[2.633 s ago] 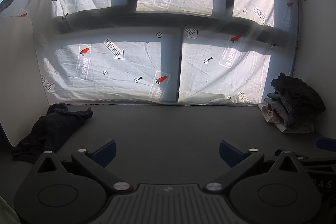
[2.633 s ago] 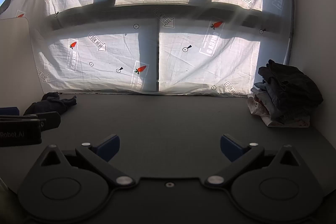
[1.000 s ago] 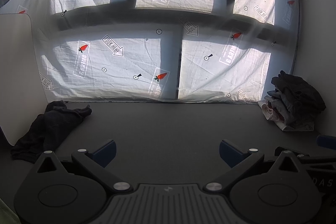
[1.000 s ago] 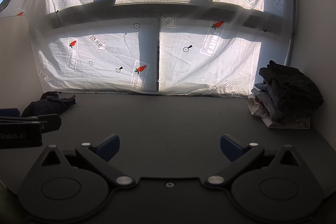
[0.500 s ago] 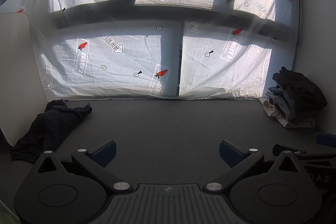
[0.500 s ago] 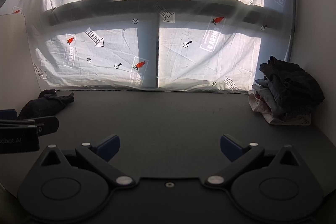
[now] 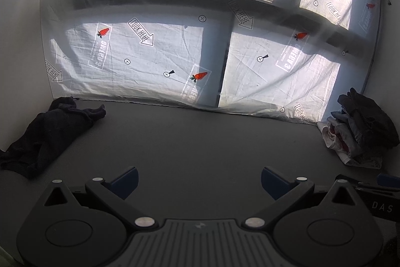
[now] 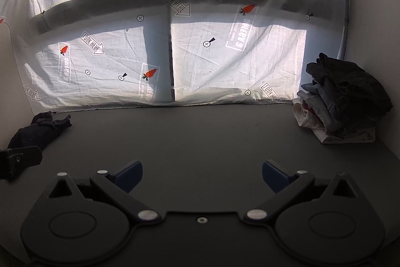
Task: Fold clothes
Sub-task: 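Move both tools toward the crumpled navy sweater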
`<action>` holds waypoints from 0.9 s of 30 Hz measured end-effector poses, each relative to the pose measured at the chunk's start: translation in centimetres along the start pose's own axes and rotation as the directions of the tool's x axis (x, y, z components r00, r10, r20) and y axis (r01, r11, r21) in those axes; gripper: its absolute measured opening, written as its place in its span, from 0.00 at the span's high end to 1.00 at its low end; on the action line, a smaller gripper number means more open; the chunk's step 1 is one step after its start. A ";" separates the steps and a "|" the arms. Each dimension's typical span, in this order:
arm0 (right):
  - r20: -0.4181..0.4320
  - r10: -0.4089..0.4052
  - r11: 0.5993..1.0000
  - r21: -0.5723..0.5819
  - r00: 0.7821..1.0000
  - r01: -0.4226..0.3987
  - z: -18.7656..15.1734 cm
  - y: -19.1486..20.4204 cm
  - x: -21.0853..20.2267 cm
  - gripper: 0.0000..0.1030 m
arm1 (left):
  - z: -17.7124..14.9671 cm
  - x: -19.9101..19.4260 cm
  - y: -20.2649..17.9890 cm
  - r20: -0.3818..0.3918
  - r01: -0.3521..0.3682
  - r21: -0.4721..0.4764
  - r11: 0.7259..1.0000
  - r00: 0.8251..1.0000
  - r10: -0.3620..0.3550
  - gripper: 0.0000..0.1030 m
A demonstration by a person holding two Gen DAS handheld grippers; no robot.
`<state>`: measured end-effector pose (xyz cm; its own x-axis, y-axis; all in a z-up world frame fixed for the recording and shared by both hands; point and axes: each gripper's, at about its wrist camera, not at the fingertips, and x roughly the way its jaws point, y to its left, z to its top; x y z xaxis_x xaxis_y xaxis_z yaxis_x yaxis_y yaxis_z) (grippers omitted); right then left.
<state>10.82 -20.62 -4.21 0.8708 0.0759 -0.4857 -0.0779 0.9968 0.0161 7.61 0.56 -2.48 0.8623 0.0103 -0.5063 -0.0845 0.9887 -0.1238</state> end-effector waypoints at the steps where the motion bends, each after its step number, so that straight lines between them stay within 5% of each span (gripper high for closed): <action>1: -0.001 0.003 1.000 0.007 1.000 -0.003 0.4 0.0 1.2 0.00 | 0.4 0.5 0.3 -0.009 -0.034 -0.015 0.999 0.999 0.034 0.00; 9: -0.081 0.134 0.990 -0.038 0.988 -0.137 2.7 3.1 9.5 0.00 | 3.1 3.4 5.9 -0.124 -0.186 -0.186 0.965 0.978 0.165 0.00; 17: -0.135 0.190 0.956 -0.201 0.973 -0.214 3.4 11.0 15.8 0.00 | 3.2 4.8 13.5 -0.239 -0.344 -0.328 0.880 0.931 0.275 0.00; 21: -0.146 0.235 0.943 -0.205 0.961 -0.261 4.2 15.4 18.8 0.02 | 3.4 6.1 18.3 -0.269 -0.379 -0.379 0.844 0.918 0.292 0.00; 27: -0.159 0.291 0.916 -0.239 0.943 -0.323 6.0 24.6 24.0 0.12 | 4.5 10.2 26.7 -0.278 -0.357 -0.465 0.810 0.928 0.249 0.10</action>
<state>32.68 5.84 -10.20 0.7216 0.3582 -0.5924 -0.4687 0.8825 -0.0373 16.39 27.72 -7.06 0.6400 0.2139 -0.7380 -0.6083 0.7279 -0.3165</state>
